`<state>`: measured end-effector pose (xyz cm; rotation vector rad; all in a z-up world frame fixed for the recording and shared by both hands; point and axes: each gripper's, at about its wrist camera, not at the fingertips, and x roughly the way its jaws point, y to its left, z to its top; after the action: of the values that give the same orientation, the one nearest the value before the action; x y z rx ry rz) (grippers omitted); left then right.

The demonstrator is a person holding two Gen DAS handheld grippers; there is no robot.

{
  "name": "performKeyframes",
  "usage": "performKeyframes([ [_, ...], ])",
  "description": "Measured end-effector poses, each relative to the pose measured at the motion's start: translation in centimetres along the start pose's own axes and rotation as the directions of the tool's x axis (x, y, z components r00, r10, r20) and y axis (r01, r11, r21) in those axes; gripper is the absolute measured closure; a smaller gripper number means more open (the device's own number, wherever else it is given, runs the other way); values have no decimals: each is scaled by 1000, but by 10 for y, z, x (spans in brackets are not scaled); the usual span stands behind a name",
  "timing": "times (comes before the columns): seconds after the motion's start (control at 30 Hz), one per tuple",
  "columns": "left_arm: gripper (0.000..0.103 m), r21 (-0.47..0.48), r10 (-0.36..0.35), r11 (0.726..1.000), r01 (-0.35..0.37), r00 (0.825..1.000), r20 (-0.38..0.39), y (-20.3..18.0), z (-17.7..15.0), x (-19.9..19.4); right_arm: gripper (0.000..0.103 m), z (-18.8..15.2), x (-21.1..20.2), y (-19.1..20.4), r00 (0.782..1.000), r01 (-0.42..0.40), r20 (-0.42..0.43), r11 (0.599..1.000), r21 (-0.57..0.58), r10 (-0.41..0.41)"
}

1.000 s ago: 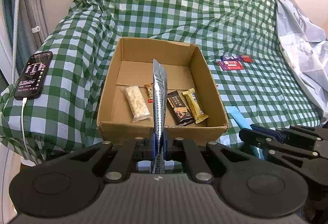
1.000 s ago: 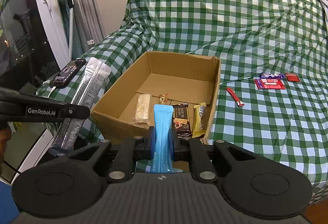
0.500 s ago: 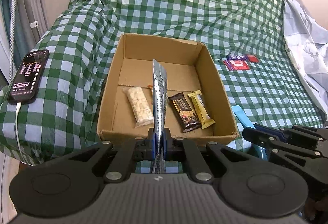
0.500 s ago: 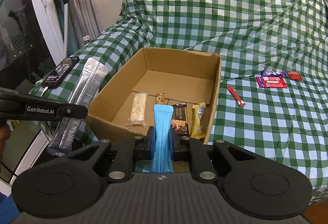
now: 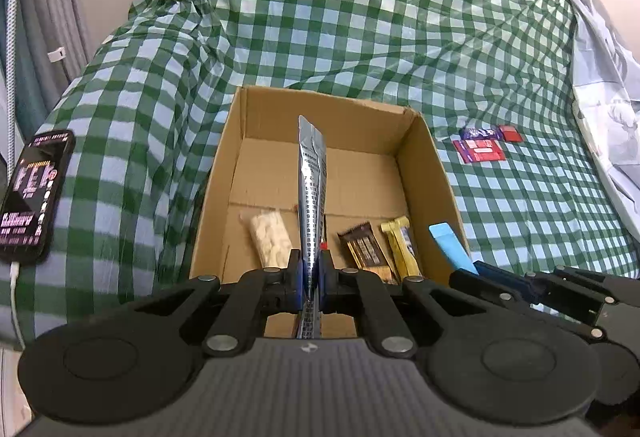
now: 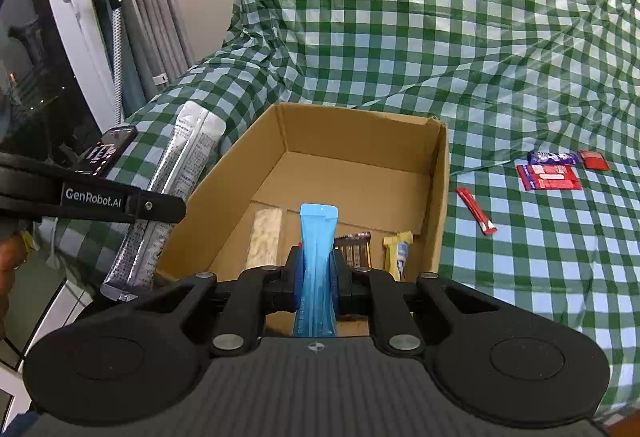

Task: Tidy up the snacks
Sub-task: 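Carry the silver wrapper with left tool while right tool carries blue stick into box, then open both tools to drop the silver wrapper and blue stick in box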

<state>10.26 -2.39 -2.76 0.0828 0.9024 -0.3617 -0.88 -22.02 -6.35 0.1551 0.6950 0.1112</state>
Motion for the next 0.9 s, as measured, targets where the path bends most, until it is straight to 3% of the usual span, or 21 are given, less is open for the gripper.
performKeyframes([
  [0.3,96,20,27,999,-26,998,-49,-1,29,48,89,23,48,-10,1000,-1,-13,1000,23,2],
  [0.9,96,55,50,998,-42,988,-147,-8,43,125,89,29,117,-38,996,24,-89,997,75,-17],
])
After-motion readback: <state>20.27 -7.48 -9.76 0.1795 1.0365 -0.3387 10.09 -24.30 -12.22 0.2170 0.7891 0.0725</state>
